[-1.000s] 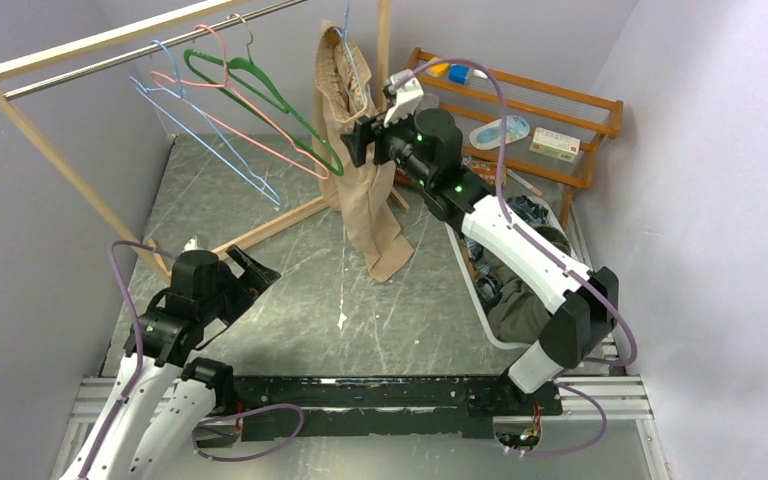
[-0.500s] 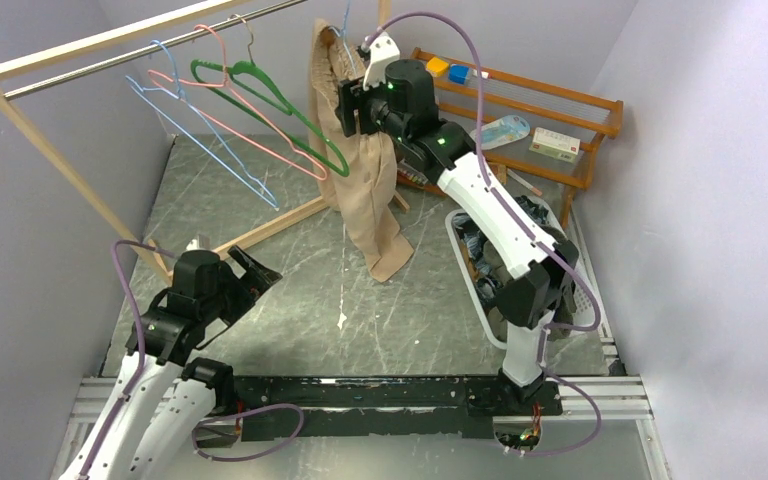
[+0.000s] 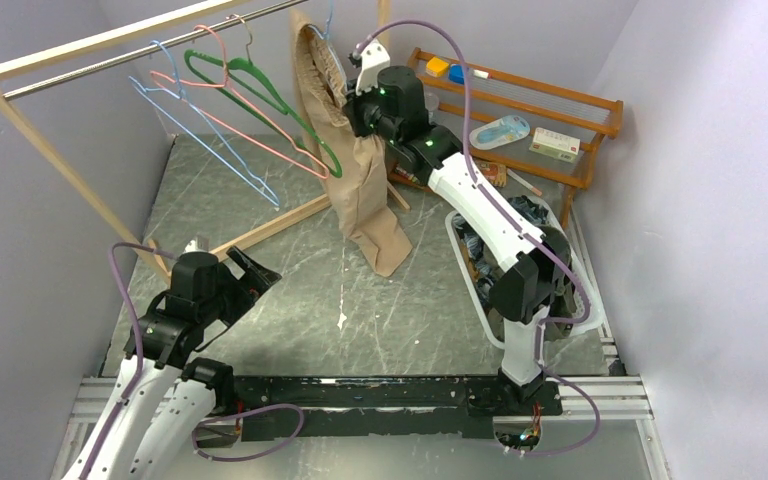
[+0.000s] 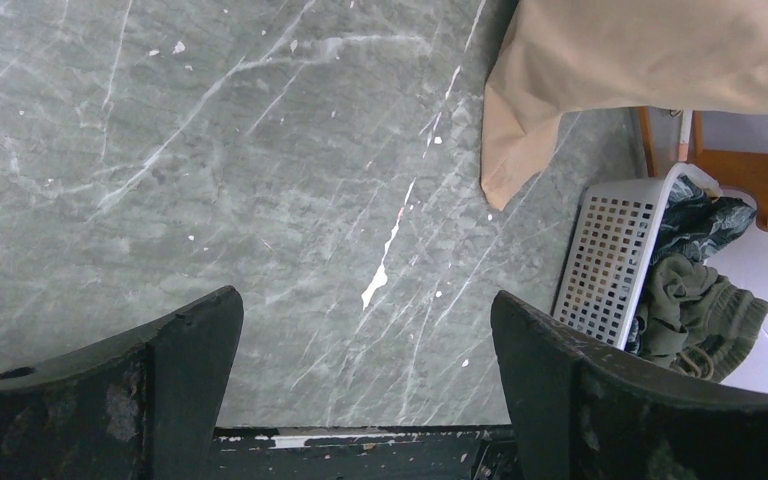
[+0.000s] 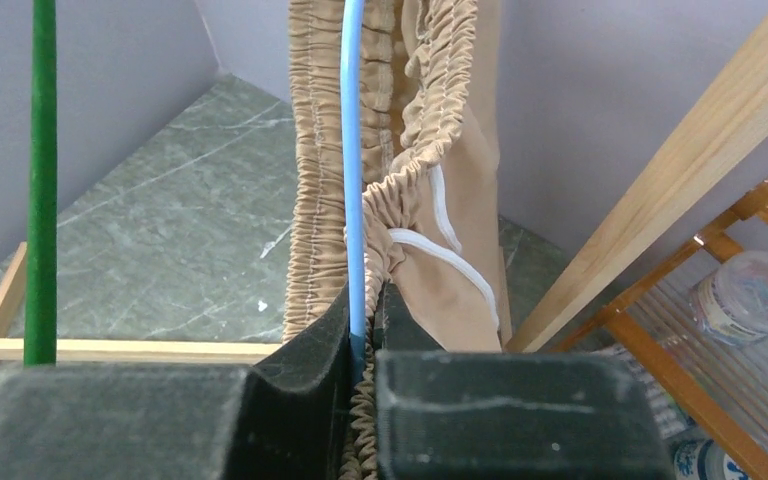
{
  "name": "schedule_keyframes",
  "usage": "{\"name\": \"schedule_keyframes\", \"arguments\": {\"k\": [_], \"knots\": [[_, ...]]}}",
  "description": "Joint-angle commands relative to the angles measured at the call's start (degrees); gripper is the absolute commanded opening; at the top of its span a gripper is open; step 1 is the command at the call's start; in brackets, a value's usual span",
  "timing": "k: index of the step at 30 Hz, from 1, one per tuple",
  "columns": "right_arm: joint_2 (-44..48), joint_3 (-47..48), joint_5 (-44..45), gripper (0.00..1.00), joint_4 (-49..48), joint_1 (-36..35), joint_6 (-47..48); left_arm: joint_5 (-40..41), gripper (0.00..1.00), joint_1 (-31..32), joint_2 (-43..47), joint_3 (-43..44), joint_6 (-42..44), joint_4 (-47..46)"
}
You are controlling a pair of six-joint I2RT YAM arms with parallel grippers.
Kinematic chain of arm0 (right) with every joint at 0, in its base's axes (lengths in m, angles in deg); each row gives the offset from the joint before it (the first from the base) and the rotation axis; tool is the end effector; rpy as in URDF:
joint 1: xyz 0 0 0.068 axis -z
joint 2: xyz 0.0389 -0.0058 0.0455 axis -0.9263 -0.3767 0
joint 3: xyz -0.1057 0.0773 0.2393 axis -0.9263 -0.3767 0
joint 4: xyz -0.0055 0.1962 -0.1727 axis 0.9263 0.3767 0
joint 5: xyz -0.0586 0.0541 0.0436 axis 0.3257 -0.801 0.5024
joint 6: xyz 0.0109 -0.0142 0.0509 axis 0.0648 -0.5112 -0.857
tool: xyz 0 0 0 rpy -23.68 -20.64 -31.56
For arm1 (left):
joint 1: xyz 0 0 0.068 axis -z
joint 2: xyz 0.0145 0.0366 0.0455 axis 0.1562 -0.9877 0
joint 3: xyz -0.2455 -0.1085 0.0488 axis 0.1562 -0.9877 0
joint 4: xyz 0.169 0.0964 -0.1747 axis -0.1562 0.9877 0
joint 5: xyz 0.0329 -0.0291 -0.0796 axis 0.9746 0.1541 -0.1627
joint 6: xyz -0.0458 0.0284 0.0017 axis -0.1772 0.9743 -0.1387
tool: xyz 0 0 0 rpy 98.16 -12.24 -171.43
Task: Remove the shorts from the hanger
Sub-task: Pick up the hanger from the clothes rod.
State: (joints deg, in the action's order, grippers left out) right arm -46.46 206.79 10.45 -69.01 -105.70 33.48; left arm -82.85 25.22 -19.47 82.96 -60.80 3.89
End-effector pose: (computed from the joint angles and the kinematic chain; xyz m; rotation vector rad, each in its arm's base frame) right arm 0.3610 0.2781 0.4399 -0.5331 1.6929 0.4432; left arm 0.1088 -0.0322 0.2608 -0.8319 2.2119 -0.6831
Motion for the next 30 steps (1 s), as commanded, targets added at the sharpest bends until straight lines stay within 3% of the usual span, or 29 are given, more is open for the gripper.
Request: {"name": "schedule_keyframes", "arguments": {"k": [1, 6, 8, 18, 30], "knots": [[4.1, -5.7, -0.6, 0.00, -10.6, 0.1, 0.9, -0.9, 0.97, 0.1, 0.6, -0.7, -0.5, -0.7], [10.3, -20.4, 2.8, 0.00, -31.9, 0.1, -0.9, -1.1, 0.97, 0.1, 0.2, -0.6, -0.3, -0.7], [11.1, -21.8, 2.9, 0.00, -36.1, 0.1, -1.3, -1.0, 0.97, 0.1, 0.0, -0.6, -0.1, -0.8], [10.3, -22.8, 2.0, 0.00, -42.1, 0.1, -3.9, -0.9, 0.97, 0.1, 0.4, -0.7, -0.5, -0.5], [21.4, -34.8, 1.4, 0.00, -42.0, 0.1, -4.1, 0.0, 0.97, 0.1, 1.0, -0.5, 0.1, 0.4]]}}
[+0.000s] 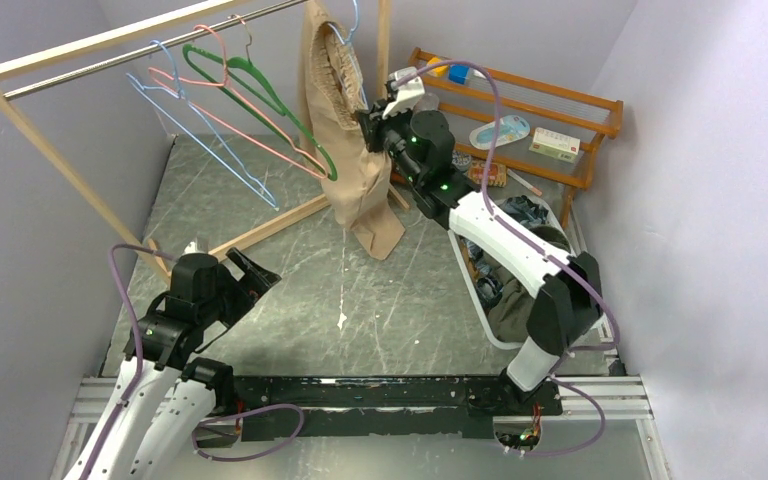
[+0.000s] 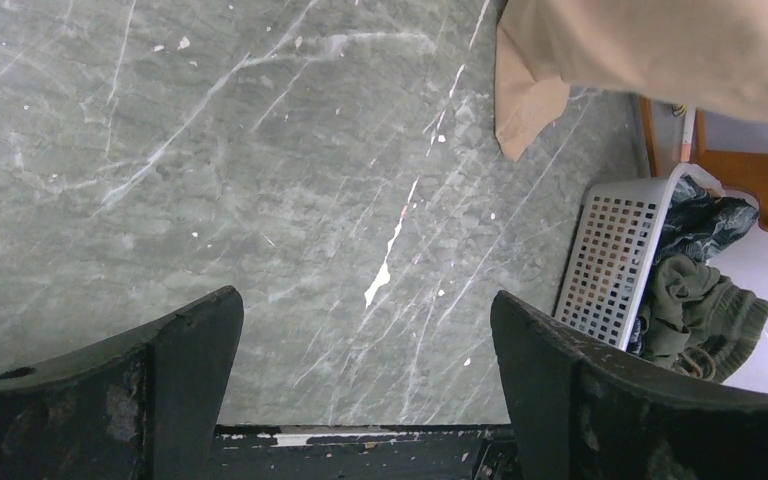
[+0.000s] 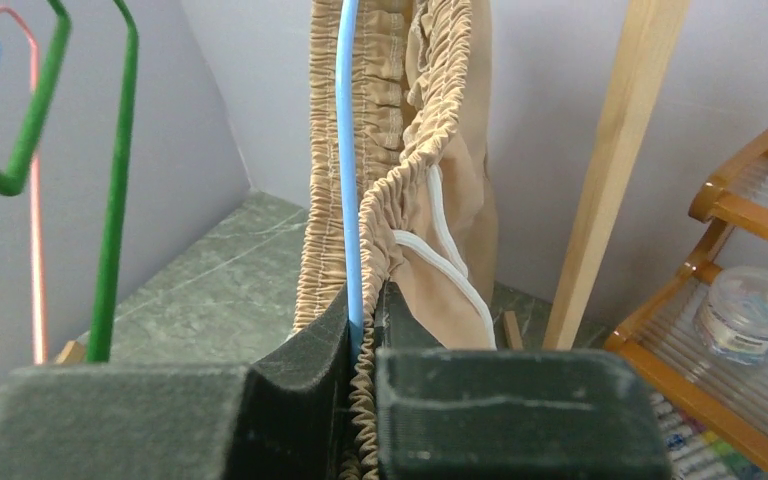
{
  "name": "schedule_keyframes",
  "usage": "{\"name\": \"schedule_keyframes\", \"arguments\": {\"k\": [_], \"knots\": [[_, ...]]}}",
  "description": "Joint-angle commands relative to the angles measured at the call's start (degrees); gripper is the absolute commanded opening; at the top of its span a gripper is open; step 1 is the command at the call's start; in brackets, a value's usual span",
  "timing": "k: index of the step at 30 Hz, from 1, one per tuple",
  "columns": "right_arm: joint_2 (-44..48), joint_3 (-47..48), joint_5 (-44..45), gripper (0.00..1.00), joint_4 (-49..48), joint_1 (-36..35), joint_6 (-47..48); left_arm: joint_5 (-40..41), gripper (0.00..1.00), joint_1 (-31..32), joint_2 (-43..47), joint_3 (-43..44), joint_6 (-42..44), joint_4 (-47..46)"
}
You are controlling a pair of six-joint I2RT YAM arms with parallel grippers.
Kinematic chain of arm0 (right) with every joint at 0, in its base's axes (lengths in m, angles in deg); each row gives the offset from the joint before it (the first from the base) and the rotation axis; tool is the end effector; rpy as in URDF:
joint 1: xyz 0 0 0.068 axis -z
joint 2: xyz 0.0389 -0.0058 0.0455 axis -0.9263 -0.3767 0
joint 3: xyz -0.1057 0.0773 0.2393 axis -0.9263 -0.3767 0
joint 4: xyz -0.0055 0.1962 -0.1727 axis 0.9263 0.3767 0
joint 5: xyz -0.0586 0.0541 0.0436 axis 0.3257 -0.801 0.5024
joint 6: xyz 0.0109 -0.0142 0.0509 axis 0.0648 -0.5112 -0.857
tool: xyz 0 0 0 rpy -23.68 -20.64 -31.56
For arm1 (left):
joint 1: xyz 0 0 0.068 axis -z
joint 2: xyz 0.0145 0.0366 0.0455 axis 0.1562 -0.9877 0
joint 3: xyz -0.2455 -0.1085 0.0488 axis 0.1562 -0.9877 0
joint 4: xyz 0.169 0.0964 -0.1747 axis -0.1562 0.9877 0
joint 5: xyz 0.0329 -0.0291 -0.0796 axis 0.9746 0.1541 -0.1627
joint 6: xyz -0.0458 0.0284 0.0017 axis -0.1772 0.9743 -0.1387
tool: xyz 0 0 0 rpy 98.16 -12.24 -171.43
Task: Remove the shorts from the hanger
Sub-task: Pick up the hanger from the clothes rod.
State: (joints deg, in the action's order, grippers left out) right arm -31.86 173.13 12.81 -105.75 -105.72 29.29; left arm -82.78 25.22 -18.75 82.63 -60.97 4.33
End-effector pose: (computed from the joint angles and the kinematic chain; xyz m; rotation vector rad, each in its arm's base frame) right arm 0.3271 0.2501 0.4090 -0.3461 1.4273 0.5415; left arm 0.1066 -0.0316 0.2594 -0.8361 2.2113 -0.6827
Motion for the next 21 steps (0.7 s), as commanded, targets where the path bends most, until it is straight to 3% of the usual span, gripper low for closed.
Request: {"name": "schedule_keyframes", "arguments": {"k": [1, 11, 21], "knots": [[7.4, -1.0, -1.5, 0.00, -3.8, 0.2, 0.5, -0.2, 0.97, 0.1, 0.2, -0.2, 0.2, -0.1], [18.8, -12.6, 2.9, 0.00, 6.7, 0.2, -1.7, -0.4, 0.97, 0.1, -1.2, 0.0, 0.4, -0.3], [38.4, -34.9, -10.9, 0.00, 21.7, 0.1, -10.0, -1.0, 0.97, 0.1, -2.4, -0.6, 1.5, -2.8]]}}
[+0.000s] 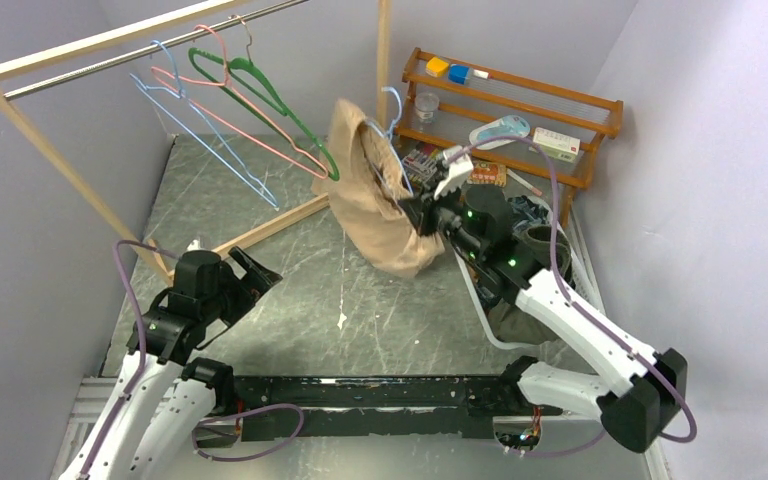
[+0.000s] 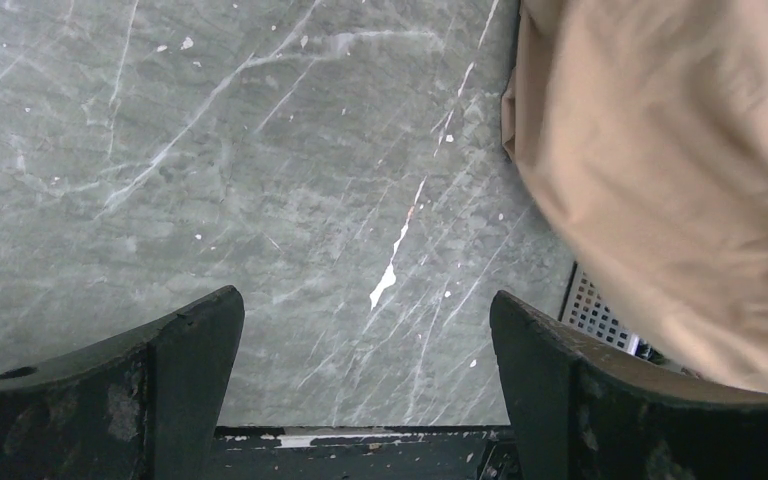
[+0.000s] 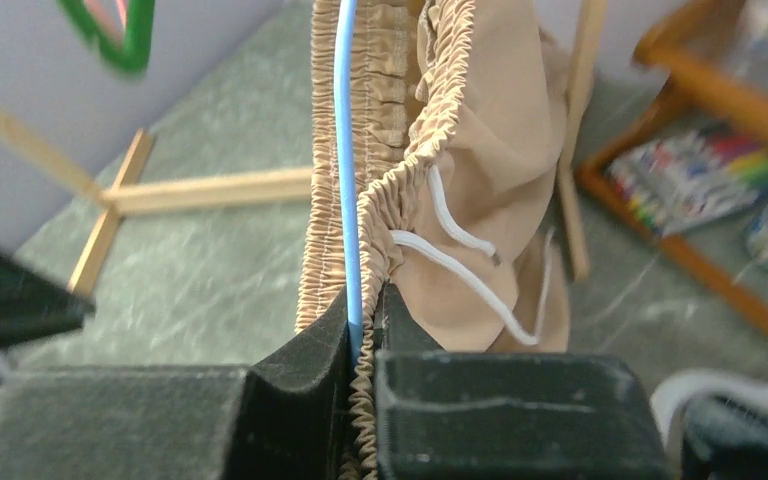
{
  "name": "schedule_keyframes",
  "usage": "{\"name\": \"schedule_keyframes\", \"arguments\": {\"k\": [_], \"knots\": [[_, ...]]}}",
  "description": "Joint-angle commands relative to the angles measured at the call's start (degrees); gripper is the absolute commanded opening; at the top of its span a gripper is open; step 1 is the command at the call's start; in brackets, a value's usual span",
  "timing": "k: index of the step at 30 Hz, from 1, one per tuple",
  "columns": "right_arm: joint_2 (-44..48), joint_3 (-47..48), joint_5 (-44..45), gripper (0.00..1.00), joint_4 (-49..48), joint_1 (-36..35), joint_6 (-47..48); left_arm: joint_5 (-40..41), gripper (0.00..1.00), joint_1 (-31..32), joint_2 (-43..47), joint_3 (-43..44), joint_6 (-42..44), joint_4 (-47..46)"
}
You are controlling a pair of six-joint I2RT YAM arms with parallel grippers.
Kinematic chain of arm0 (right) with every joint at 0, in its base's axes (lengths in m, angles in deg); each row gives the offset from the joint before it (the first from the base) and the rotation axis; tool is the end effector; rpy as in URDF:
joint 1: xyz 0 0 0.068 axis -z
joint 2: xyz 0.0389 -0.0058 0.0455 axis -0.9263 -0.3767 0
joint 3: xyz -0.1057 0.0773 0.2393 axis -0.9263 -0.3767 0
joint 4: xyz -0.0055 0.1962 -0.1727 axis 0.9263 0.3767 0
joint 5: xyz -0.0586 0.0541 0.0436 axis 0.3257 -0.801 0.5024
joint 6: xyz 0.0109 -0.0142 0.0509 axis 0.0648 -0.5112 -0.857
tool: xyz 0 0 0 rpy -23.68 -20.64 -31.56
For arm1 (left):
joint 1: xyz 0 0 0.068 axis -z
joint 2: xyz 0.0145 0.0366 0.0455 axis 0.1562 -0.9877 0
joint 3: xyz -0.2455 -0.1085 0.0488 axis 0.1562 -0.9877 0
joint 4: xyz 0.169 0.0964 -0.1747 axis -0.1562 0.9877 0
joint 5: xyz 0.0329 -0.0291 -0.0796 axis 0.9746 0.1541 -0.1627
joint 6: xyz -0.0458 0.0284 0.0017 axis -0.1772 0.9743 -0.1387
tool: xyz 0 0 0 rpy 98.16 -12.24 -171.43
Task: Remove the shorts from the hanger
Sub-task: Pick up the hanger from the clothes rod.
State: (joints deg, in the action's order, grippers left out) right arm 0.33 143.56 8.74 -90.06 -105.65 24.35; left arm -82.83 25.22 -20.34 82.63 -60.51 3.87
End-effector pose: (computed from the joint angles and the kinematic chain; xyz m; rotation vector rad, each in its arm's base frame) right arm 0.2111 0.1627 0.3721 -0.4010 1.6623 0.6049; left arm 0.1110 -0.0329 0.2575 -0.8334 2.2318 -0.6682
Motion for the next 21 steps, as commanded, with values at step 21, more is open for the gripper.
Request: {"name": "schedule_keyframes", "arguments": {"k": [21], "knots": [[4.2, -25.7, -40.5, 0.00, -1.8, -6.5, -10.7, -16.0, 0.92, 0.1, -2.6, -3.5, 4.4, -17.1]]}}
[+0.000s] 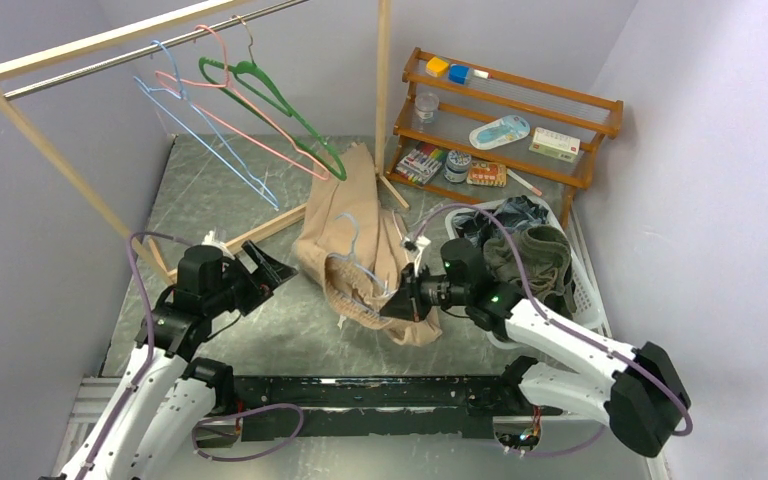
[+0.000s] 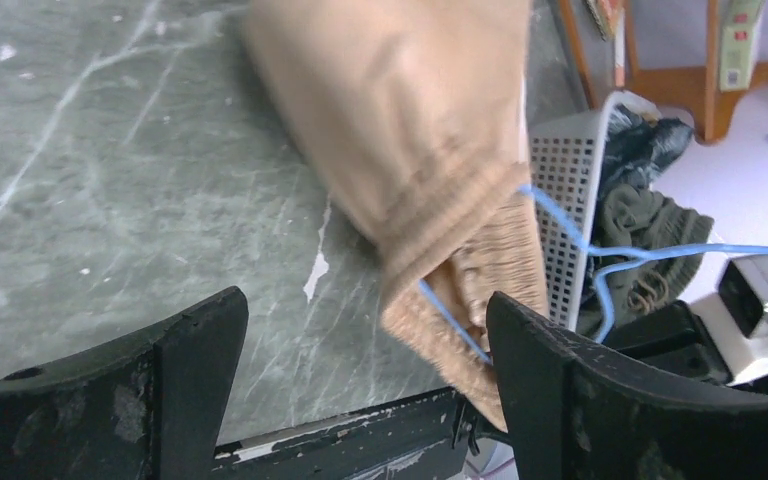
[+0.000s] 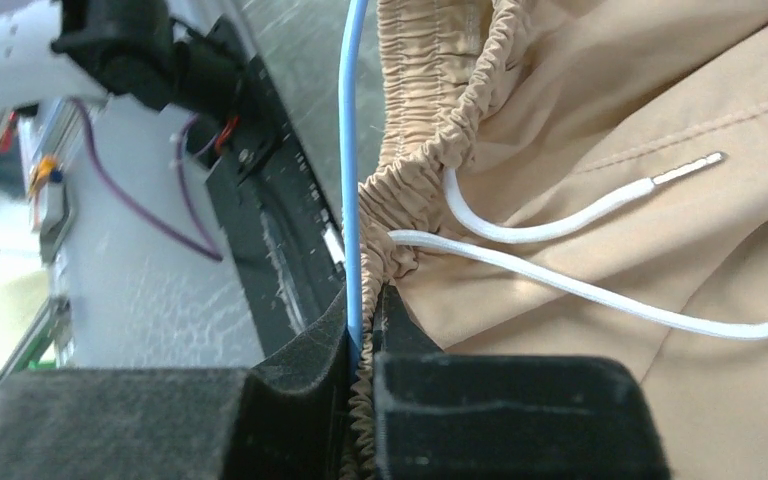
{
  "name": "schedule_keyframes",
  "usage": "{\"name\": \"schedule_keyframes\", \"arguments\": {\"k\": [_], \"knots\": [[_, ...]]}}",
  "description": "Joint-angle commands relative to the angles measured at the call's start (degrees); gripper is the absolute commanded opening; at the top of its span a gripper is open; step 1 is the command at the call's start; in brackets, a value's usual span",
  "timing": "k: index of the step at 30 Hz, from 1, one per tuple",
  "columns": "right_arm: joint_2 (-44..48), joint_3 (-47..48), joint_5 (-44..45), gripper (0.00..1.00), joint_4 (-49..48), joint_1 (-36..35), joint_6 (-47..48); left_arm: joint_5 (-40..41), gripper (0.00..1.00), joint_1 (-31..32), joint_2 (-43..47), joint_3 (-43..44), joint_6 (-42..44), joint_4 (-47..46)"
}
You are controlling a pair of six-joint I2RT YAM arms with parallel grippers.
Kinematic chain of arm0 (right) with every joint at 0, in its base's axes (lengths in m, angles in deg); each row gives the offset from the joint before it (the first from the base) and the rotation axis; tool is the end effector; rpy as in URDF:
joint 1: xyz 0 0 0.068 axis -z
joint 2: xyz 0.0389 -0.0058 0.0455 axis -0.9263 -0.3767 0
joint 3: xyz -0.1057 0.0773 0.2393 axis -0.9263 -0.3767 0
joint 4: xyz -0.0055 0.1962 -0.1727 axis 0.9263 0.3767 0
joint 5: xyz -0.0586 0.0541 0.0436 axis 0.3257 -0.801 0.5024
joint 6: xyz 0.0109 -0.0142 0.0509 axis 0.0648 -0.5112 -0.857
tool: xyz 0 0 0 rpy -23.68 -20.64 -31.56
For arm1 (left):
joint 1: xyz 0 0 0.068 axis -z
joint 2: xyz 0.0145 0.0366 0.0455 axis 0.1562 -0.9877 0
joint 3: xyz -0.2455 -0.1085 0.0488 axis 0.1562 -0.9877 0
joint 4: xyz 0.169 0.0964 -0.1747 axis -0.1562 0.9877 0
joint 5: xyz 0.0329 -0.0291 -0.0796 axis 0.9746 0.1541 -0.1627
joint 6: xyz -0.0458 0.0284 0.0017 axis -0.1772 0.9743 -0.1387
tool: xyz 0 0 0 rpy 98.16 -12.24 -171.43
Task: Remove the shorts from the hanger
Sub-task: Pick up the hanger from the clothes rod.
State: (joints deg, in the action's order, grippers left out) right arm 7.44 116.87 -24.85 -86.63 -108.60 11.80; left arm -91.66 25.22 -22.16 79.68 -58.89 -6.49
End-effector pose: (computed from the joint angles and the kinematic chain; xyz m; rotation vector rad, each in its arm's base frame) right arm 0.1511 0.1554 0.2316 -0.7291 2.1154 1.2269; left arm 0.1253 -0.0427 0.2532 -0.6929 2.2174 -0.8665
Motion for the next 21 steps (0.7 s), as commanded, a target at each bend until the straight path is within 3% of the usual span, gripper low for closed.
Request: {"name": "schedule_keyframes", "arguments": {"k": [1, 9, 16, 21], "knots": [[-4.2, 1.5, -6.9, 0.00, -5.9, -4.9, 2.0, -8.4, 0.91, 0.1, -1.3, -0.7, 3.4, -7.4], [-11.6, 4.2, -3.1, 0.00, -14.1, -13.0, 0.7, -10.4, 0.78, 0.1, -5.7, -0.8, 6.0, -5.8], [-10.7, 4.3, 0.4, 0.00, -14.7, -13.4, 1.2, -4.1, 0.64, 0.1, -6.0, -0.1, 6.5, 0.1], [-10.4, 4.6, -0.7, 0.00, -14.3, -13.4, 1.1, -2.9, 0.52, 0.1, -7.1, 0.3, 4.8, -1.4]]}}
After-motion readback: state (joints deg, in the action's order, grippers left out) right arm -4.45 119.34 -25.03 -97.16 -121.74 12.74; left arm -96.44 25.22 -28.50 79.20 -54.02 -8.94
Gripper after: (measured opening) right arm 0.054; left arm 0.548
